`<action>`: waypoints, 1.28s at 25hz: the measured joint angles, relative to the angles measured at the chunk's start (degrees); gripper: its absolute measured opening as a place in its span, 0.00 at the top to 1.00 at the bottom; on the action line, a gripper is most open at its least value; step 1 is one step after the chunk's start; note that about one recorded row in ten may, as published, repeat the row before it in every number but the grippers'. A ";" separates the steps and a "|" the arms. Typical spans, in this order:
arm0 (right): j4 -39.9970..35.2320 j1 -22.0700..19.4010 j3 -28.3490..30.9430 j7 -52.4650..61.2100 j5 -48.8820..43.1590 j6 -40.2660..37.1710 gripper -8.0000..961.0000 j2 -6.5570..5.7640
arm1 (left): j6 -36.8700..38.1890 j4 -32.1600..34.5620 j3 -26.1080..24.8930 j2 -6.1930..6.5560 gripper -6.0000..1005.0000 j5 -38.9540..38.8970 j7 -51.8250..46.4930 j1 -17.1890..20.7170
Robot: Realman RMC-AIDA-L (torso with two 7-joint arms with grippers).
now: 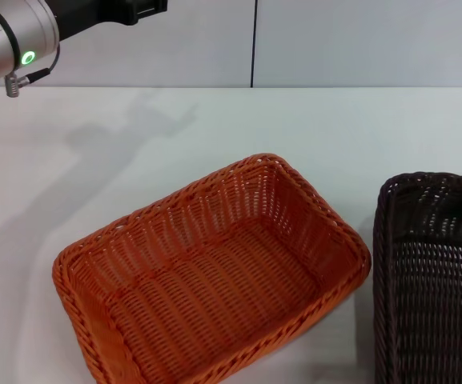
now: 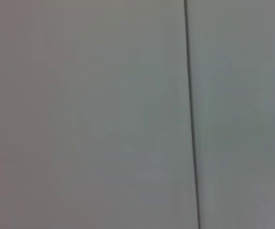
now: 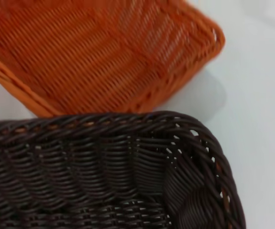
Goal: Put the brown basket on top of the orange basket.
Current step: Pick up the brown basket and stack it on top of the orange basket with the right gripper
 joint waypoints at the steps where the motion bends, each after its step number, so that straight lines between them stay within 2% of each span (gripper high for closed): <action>1: -0.79 -0.22 0.39 -0.01 0.95 1.33 0.78 -0.14 | -0.01 0.00 -0.15 0.00 0.15 0.01 0.00 0.02; 8: -2.89 -1.94 0.79 0.37 10.42 6.58 0.82 -2.36 | -0.04 -1.25 -1.47 0.04 0.15 0.08 0.75 -0.66; 9: -2.83 -2.34 0.37 0.47 13.59 7.13 0.83 -3.09 | -0.03 -1.61 -1.57 0.05 0.15 0.08 1.05 -0.92; 11: -2.75 -2.52 0.12 0.47 15.06 7.29 0.84 -3.44 | -0.03 -1.76 -1.68 0.05 0.15 0.08 1.30 -1.03; 12: -2.50 -2.94 -0.67 0.49 18.38 7.45 0.85 -4.18 | -0.03 -1.98 -2.00 0.05 0.15 0.08 1.87 -1.21; 18: -2.51 -3.58 -1.35 0.25 23.61 7.47 0.85 -5.05 | -0.03 -2.25 -2.58 0.06 0.15 0.08 2.16 -1.42; 21: -2.79 -3.41 -0.87 0.17 23.88 7.22 0.85 -4.85 | -0.03 -2.29 -2.89 0.06 0.15 0.06 2.18 -1.44; 22: -2.81 -3.03 -0.85 -0.13 23.89 7.16 0.85 -4.35 | -0.03 -2.29 -3.01 0.06 0.15 0.05 2.21 -1.44; 23: -2.81 -3.03 -0.85 -0.13 23.89 7.16 0.85 -4.35 | -0.03 -2.29 -3.01 0.06 0.15 0.05 2.21 -1.44; 24: -2.80 -2.58 -0.83 -0.76 23.91 7.03 0.85 -3.72 | -0.03 -2.31 -3.08 0.06 0.15 0.05 2.30 -1.47; 26: -2.77 -2.42 -0.78 -1.03 23.91 6.90 0.85 -3.48 | -0.03 -2.57 -3.16 0.05 0.15 0.05 2.69 -1.69; 27: -2.68 -2.10 -0.56 -1.35 23.92 5.99 0.85 -2.85 | -0.03 -3.04 -3.31 0.05 0.15 0.04 2.98 -1.93; 32: -2.13 -1.63 -0.44 -1.59 23.89 2.32 0.85 -1.97 | -0.03 -4.26 -3.66 0.05 0.15 0.05 2.99 -2.34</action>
